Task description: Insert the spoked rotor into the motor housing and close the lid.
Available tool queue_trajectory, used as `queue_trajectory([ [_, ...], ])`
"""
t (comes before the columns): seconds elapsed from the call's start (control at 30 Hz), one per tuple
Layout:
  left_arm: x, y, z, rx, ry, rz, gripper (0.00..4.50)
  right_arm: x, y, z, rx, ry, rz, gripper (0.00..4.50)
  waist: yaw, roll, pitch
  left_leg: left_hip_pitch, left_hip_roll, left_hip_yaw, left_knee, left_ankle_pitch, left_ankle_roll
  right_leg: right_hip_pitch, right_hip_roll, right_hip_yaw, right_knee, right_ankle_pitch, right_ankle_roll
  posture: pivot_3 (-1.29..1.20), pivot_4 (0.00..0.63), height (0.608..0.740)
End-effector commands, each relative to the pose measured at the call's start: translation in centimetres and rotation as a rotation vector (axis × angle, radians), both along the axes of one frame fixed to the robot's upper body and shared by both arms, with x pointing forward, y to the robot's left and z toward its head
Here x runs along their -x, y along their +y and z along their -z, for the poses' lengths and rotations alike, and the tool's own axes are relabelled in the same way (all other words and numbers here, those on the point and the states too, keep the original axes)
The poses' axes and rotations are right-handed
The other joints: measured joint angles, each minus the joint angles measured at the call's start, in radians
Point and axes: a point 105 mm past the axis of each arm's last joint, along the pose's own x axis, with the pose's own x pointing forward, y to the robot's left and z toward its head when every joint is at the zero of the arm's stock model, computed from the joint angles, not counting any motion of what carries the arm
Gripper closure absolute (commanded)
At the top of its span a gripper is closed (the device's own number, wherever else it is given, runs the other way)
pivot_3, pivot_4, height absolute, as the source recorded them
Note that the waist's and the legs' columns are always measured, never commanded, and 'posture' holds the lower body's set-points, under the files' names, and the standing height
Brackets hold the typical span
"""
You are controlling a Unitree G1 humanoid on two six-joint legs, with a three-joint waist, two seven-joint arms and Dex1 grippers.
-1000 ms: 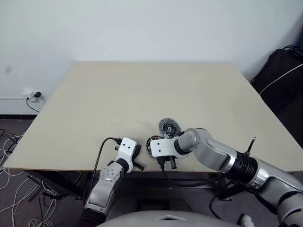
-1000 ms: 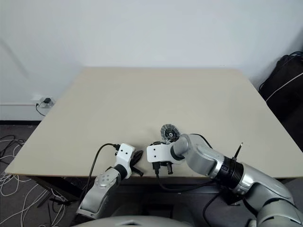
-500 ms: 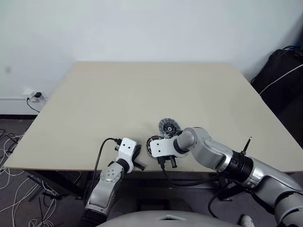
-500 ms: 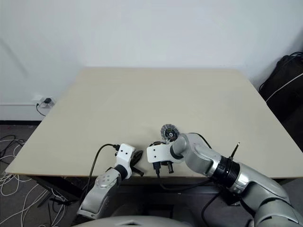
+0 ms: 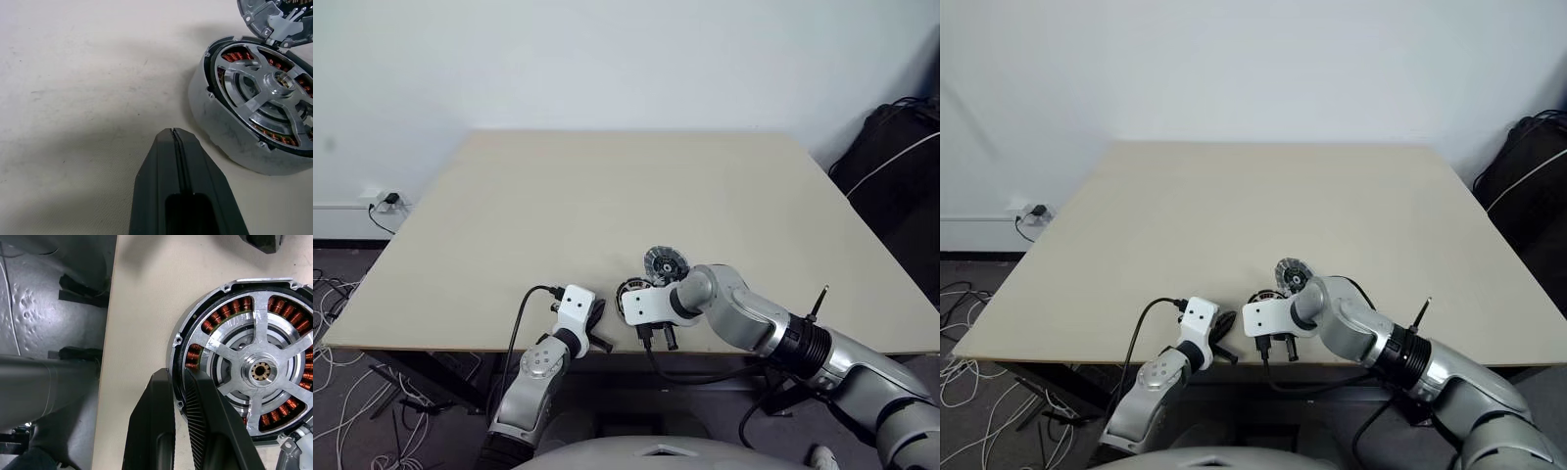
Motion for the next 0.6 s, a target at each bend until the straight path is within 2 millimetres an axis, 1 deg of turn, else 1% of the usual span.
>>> queue_trajectory([
  [0.03,-0.7,-0.3,-1.4,0.023,-0.062,0.000,4.50,-0.9,-0.7,0.0,-0.018,-0.008,0.115,4.43,0.000,0.000,0.000,0.000,0.000,0.000,0.000,0.000,0.000,0.000,0.000,0.000,0.000,0.000,0.000,0.00,0.000,0.740],
  [0.13,-0.7,-0.2,-1.4,0.023,-0.061,-0.001,4.50,-1.5,-0.6,-0.4,-0.094,0.006,0.274,4.43,-0.001,0.000,0.000,0.000,0.000,0.000,0.000,0.000,0.000,0.000,0.000,0.000,0.000,0.000,0.000,0.00,0.000,0.740],
  [0.27,-0.5,-0.2,-1.3,0.023,-0.058,0.001,4.50,-1.8,-0.6,-1.0,-0.187,0.034,0.484,4.43,-0.001,0.000,0.000,0.000,0.001,-0.001,0.000,0.001,-0.001,0.000,0.001,0.000,0.000,0.001,-0.002,0.00,0.000,0.740],
  [0.47,-0.5,-0.5,-1.2,0.024,-0.052,0.021,4.50,-2.3,-0.3,-2.7,-0.332,0.036,0.803,4.43,0.001,0.001,0.001,-0.001,0.001,-0.001,0.000,0.001,-0.002,-0.002,0.001,0.000,0.000,0.002,-0.001,0.00,0.000,0.740],
  [0.53,-0.4,-0.6,-1.2,0.024,-0.051,0.027,4.50,-2.2,-0.3,-3.0,-0.353,0.037,0.866,4.43,0.000,0.001,0.001,-0.003,0.000,-0.001,-0.001,0.001,-0.002,-0.004,0.001,0.000,0.000,0.004,-0.006,0.00,0.000,0.740],
  [0.6,-0.4,-0.7,-1.2,0.025,-0.049,0.033,4.50,-2.2,-0.3,-3.2,-0.369,0.041,0.931,4.43,0.000,0.002,0.001,-0.003,0.000,-0.001,-0.002,0.001,-0.002,-0.004,0.001,0.000,0.000,0.004,-0.007,0.00,0.000,0.740],
])
